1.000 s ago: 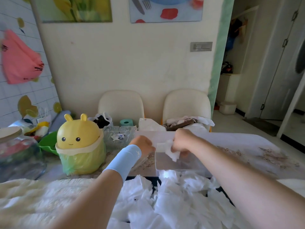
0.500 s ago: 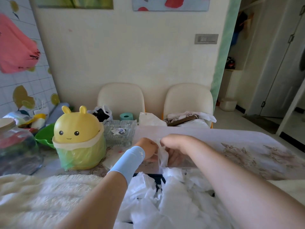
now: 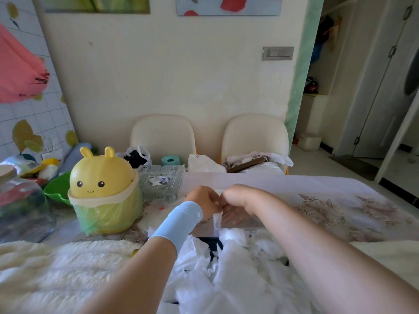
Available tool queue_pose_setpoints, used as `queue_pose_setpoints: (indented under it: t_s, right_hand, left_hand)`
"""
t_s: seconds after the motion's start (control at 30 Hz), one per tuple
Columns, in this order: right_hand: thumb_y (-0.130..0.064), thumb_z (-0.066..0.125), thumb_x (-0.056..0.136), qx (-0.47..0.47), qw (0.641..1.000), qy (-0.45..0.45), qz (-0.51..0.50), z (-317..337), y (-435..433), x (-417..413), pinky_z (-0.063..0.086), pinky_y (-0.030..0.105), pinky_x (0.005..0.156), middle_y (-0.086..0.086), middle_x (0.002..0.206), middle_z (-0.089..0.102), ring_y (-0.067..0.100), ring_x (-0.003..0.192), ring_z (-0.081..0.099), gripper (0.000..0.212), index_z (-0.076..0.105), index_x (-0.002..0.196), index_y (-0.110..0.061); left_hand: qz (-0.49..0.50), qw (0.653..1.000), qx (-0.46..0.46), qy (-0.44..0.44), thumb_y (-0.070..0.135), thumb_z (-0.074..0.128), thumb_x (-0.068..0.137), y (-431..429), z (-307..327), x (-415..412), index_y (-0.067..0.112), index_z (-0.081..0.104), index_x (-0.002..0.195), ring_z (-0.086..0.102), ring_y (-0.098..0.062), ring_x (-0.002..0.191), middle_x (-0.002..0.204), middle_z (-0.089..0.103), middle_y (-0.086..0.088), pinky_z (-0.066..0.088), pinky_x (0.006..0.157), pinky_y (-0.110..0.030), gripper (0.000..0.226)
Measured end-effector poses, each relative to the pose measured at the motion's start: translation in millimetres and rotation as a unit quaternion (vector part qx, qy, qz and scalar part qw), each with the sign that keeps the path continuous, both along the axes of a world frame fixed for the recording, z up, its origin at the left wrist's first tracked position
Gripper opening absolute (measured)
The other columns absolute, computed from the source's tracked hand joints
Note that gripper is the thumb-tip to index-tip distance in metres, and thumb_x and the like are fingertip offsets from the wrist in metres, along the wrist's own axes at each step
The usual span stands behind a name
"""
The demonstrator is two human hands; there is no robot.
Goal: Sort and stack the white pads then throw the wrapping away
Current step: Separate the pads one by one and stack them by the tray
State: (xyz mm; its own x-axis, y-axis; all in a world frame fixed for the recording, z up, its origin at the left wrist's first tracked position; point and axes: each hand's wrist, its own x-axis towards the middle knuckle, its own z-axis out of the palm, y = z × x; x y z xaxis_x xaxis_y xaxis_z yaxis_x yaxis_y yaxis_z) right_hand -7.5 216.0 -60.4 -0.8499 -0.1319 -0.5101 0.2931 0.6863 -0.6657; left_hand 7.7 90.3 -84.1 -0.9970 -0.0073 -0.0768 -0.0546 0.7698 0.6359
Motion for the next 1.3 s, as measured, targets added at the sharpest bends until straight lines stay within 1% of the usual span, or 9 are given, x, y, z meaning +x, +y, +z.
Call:
queue_pose_setpoints:
  t_s: [0.17,0.3,0.43,0.53,0.67,0.73,0.9,1.1,1.3]
  right_hand:
    - [-0.014,0.049,0.097,0.002,0.997,0.081,0.004,8.8,17.4,11.7,0.052,0.033,0.074,0.009,0.099,0.074,0.025,0.081,0.071,0.024,0.068,0.109,-0.005]
    - [-0.024,0.059,0.089,0.009,0.984,0.166,0.057,30.5,37.4,37.8,0.050,0.025,0.064,0.008,0.086,0.075,0.019,0.058,0.060,0.023,0.073,0.088,-0.006]
    - [-0.053,0.077,0.072,0.202,0.957,0.165,0.130,28.9,46.9,61.1,0.043,0.028,0.062,-0.001,0.064,0.060,0.018,0.059,0.054,0.041,0.062,0.067,-0.015]
    - [-0.048,0.079,0.077,0.239,0.939,0.184,0.166,15.6,44.9,70.6,0.041,0.027,0.060,-0.002,0.070,0.060,0.018,0.068,0.058,0.036,0.060,0.069,-0.019]
    - [-0.024,0.070,0.085,0.125,0.960,0.219,0.120,20.4,51.4,86.7,0.040,0.023,0.053,-0.003,0.064,0.058,0.013,0.058,0.052,0.020,0.068,0.069,-0.013]
    - [-0.023,0.069,0.086,0.028,0.966,0.241,0.084,26.8,59.3,94.0,0.048,0.026,0.064,-0.002,0.068,0.066,0.011,0.064,0.059,0.015,0.074,0.079,-0.011]
    - [-0.019,0.068,0.095,-0.259,0.940,0.219,0.024,31.9,77.2,120.8,0.054,0.026,0.070,0.008,0.082,0.075,0.012,0.073,0.069,0.014,0.075,0.095,-0.007]
    - [-0.023,0.065,0.098,-0.321,0.918,0.234,-0.003,19.1,74.2,144.6,0.050,0.029,0.064,0.005,0.079,0.071,0.016,0.071,0.065,0.016,0.072,0.090,-0.011]
    - [-0.013,0.081,0.083,-0.317,0.923,0.219,-0.003,10.8,72.8,151.7,0.051,0.025,0.061,0.002,0.082,0.075,0.010,0.065,0.067,0.021,0.073,0.103,-0.009]
  left_hand:
    - [0.003,1.000,-0.009,0.018,0.025,0.065,0.091,-2.2,12.1,11.1,0.023,0.067,0.114,0.062,-0.019,0.103,0.117,0.064,0.003,0.051,0.089,-0.029,0.024]
    - [-0.017,0.999,-0.001,0.045,0.025,0.061,0.093,0.6,25.9,31.4,0.023,0.069,0.109,0.062,-0.018,0.100,0.111,0.065,0.005,0.049,0.084,-0.025,0.018]
    - [-0.053,0.998,-0.002,0.037,0.021,0.057,0.093,9.4,31.2,58.3,0.029,0.069,0.095,0.062,-0.016,0.101,0.107,0.067,0.007,0.050,0.089,-0.025,0.015]
    - [-0.059,0.997,0.017,0.045,0.018,0.057,0.093,14.0,29.7,74.2,0.026,0.071,0.100,0.064,-0.015,0.096,0.100,0.068,0.009,0.049,0.085,-0.021,0.018]
    - [-0.027,0.993,0.087,0.076,0.017,0.056,0.093,11.8,30.5,92.1,0.027,0.069,0.104,0.064,-0.015,0.100,0.105,0.070,0.007,0.051,0.093,-0.028,0.020]
    - [-0.007,0.985,0.138,0.104,0.018,0.056,0.095,8.2,31.8,99.0,0.024,0.067,0.112,0.063,-0.012,0.100,0.110,0.069,0.007,0.049,0.090,-0.025,0.021]
    - [-0.017,0.935,0.348,0.061,0.049,0.069,0.083,5.5,34.7,124.5,0.019,0.071,0.113,0.069,-0.018,0.104,0.109,0.074,0.000,0.053,0.096,-0.034,0.042]
    - [0.000,0.919,0.392,0.038,0.016,0.072,0.088,19.6,26.0,147.3,0.003,0.072,0.103,0.070,-0.024,0.090,0.108,0.072,-0.021,0.059,0.089,-0.038,0.020]
    - [0.002,0.922,0.381,0.068,0.015,0.071,0.089,18.4,16.1,155.8,0.013,0.072,0.096,0.071,-0.018,0.068,0.079,0.076,-0.004,0.059,0.081,-0.040,0.007]
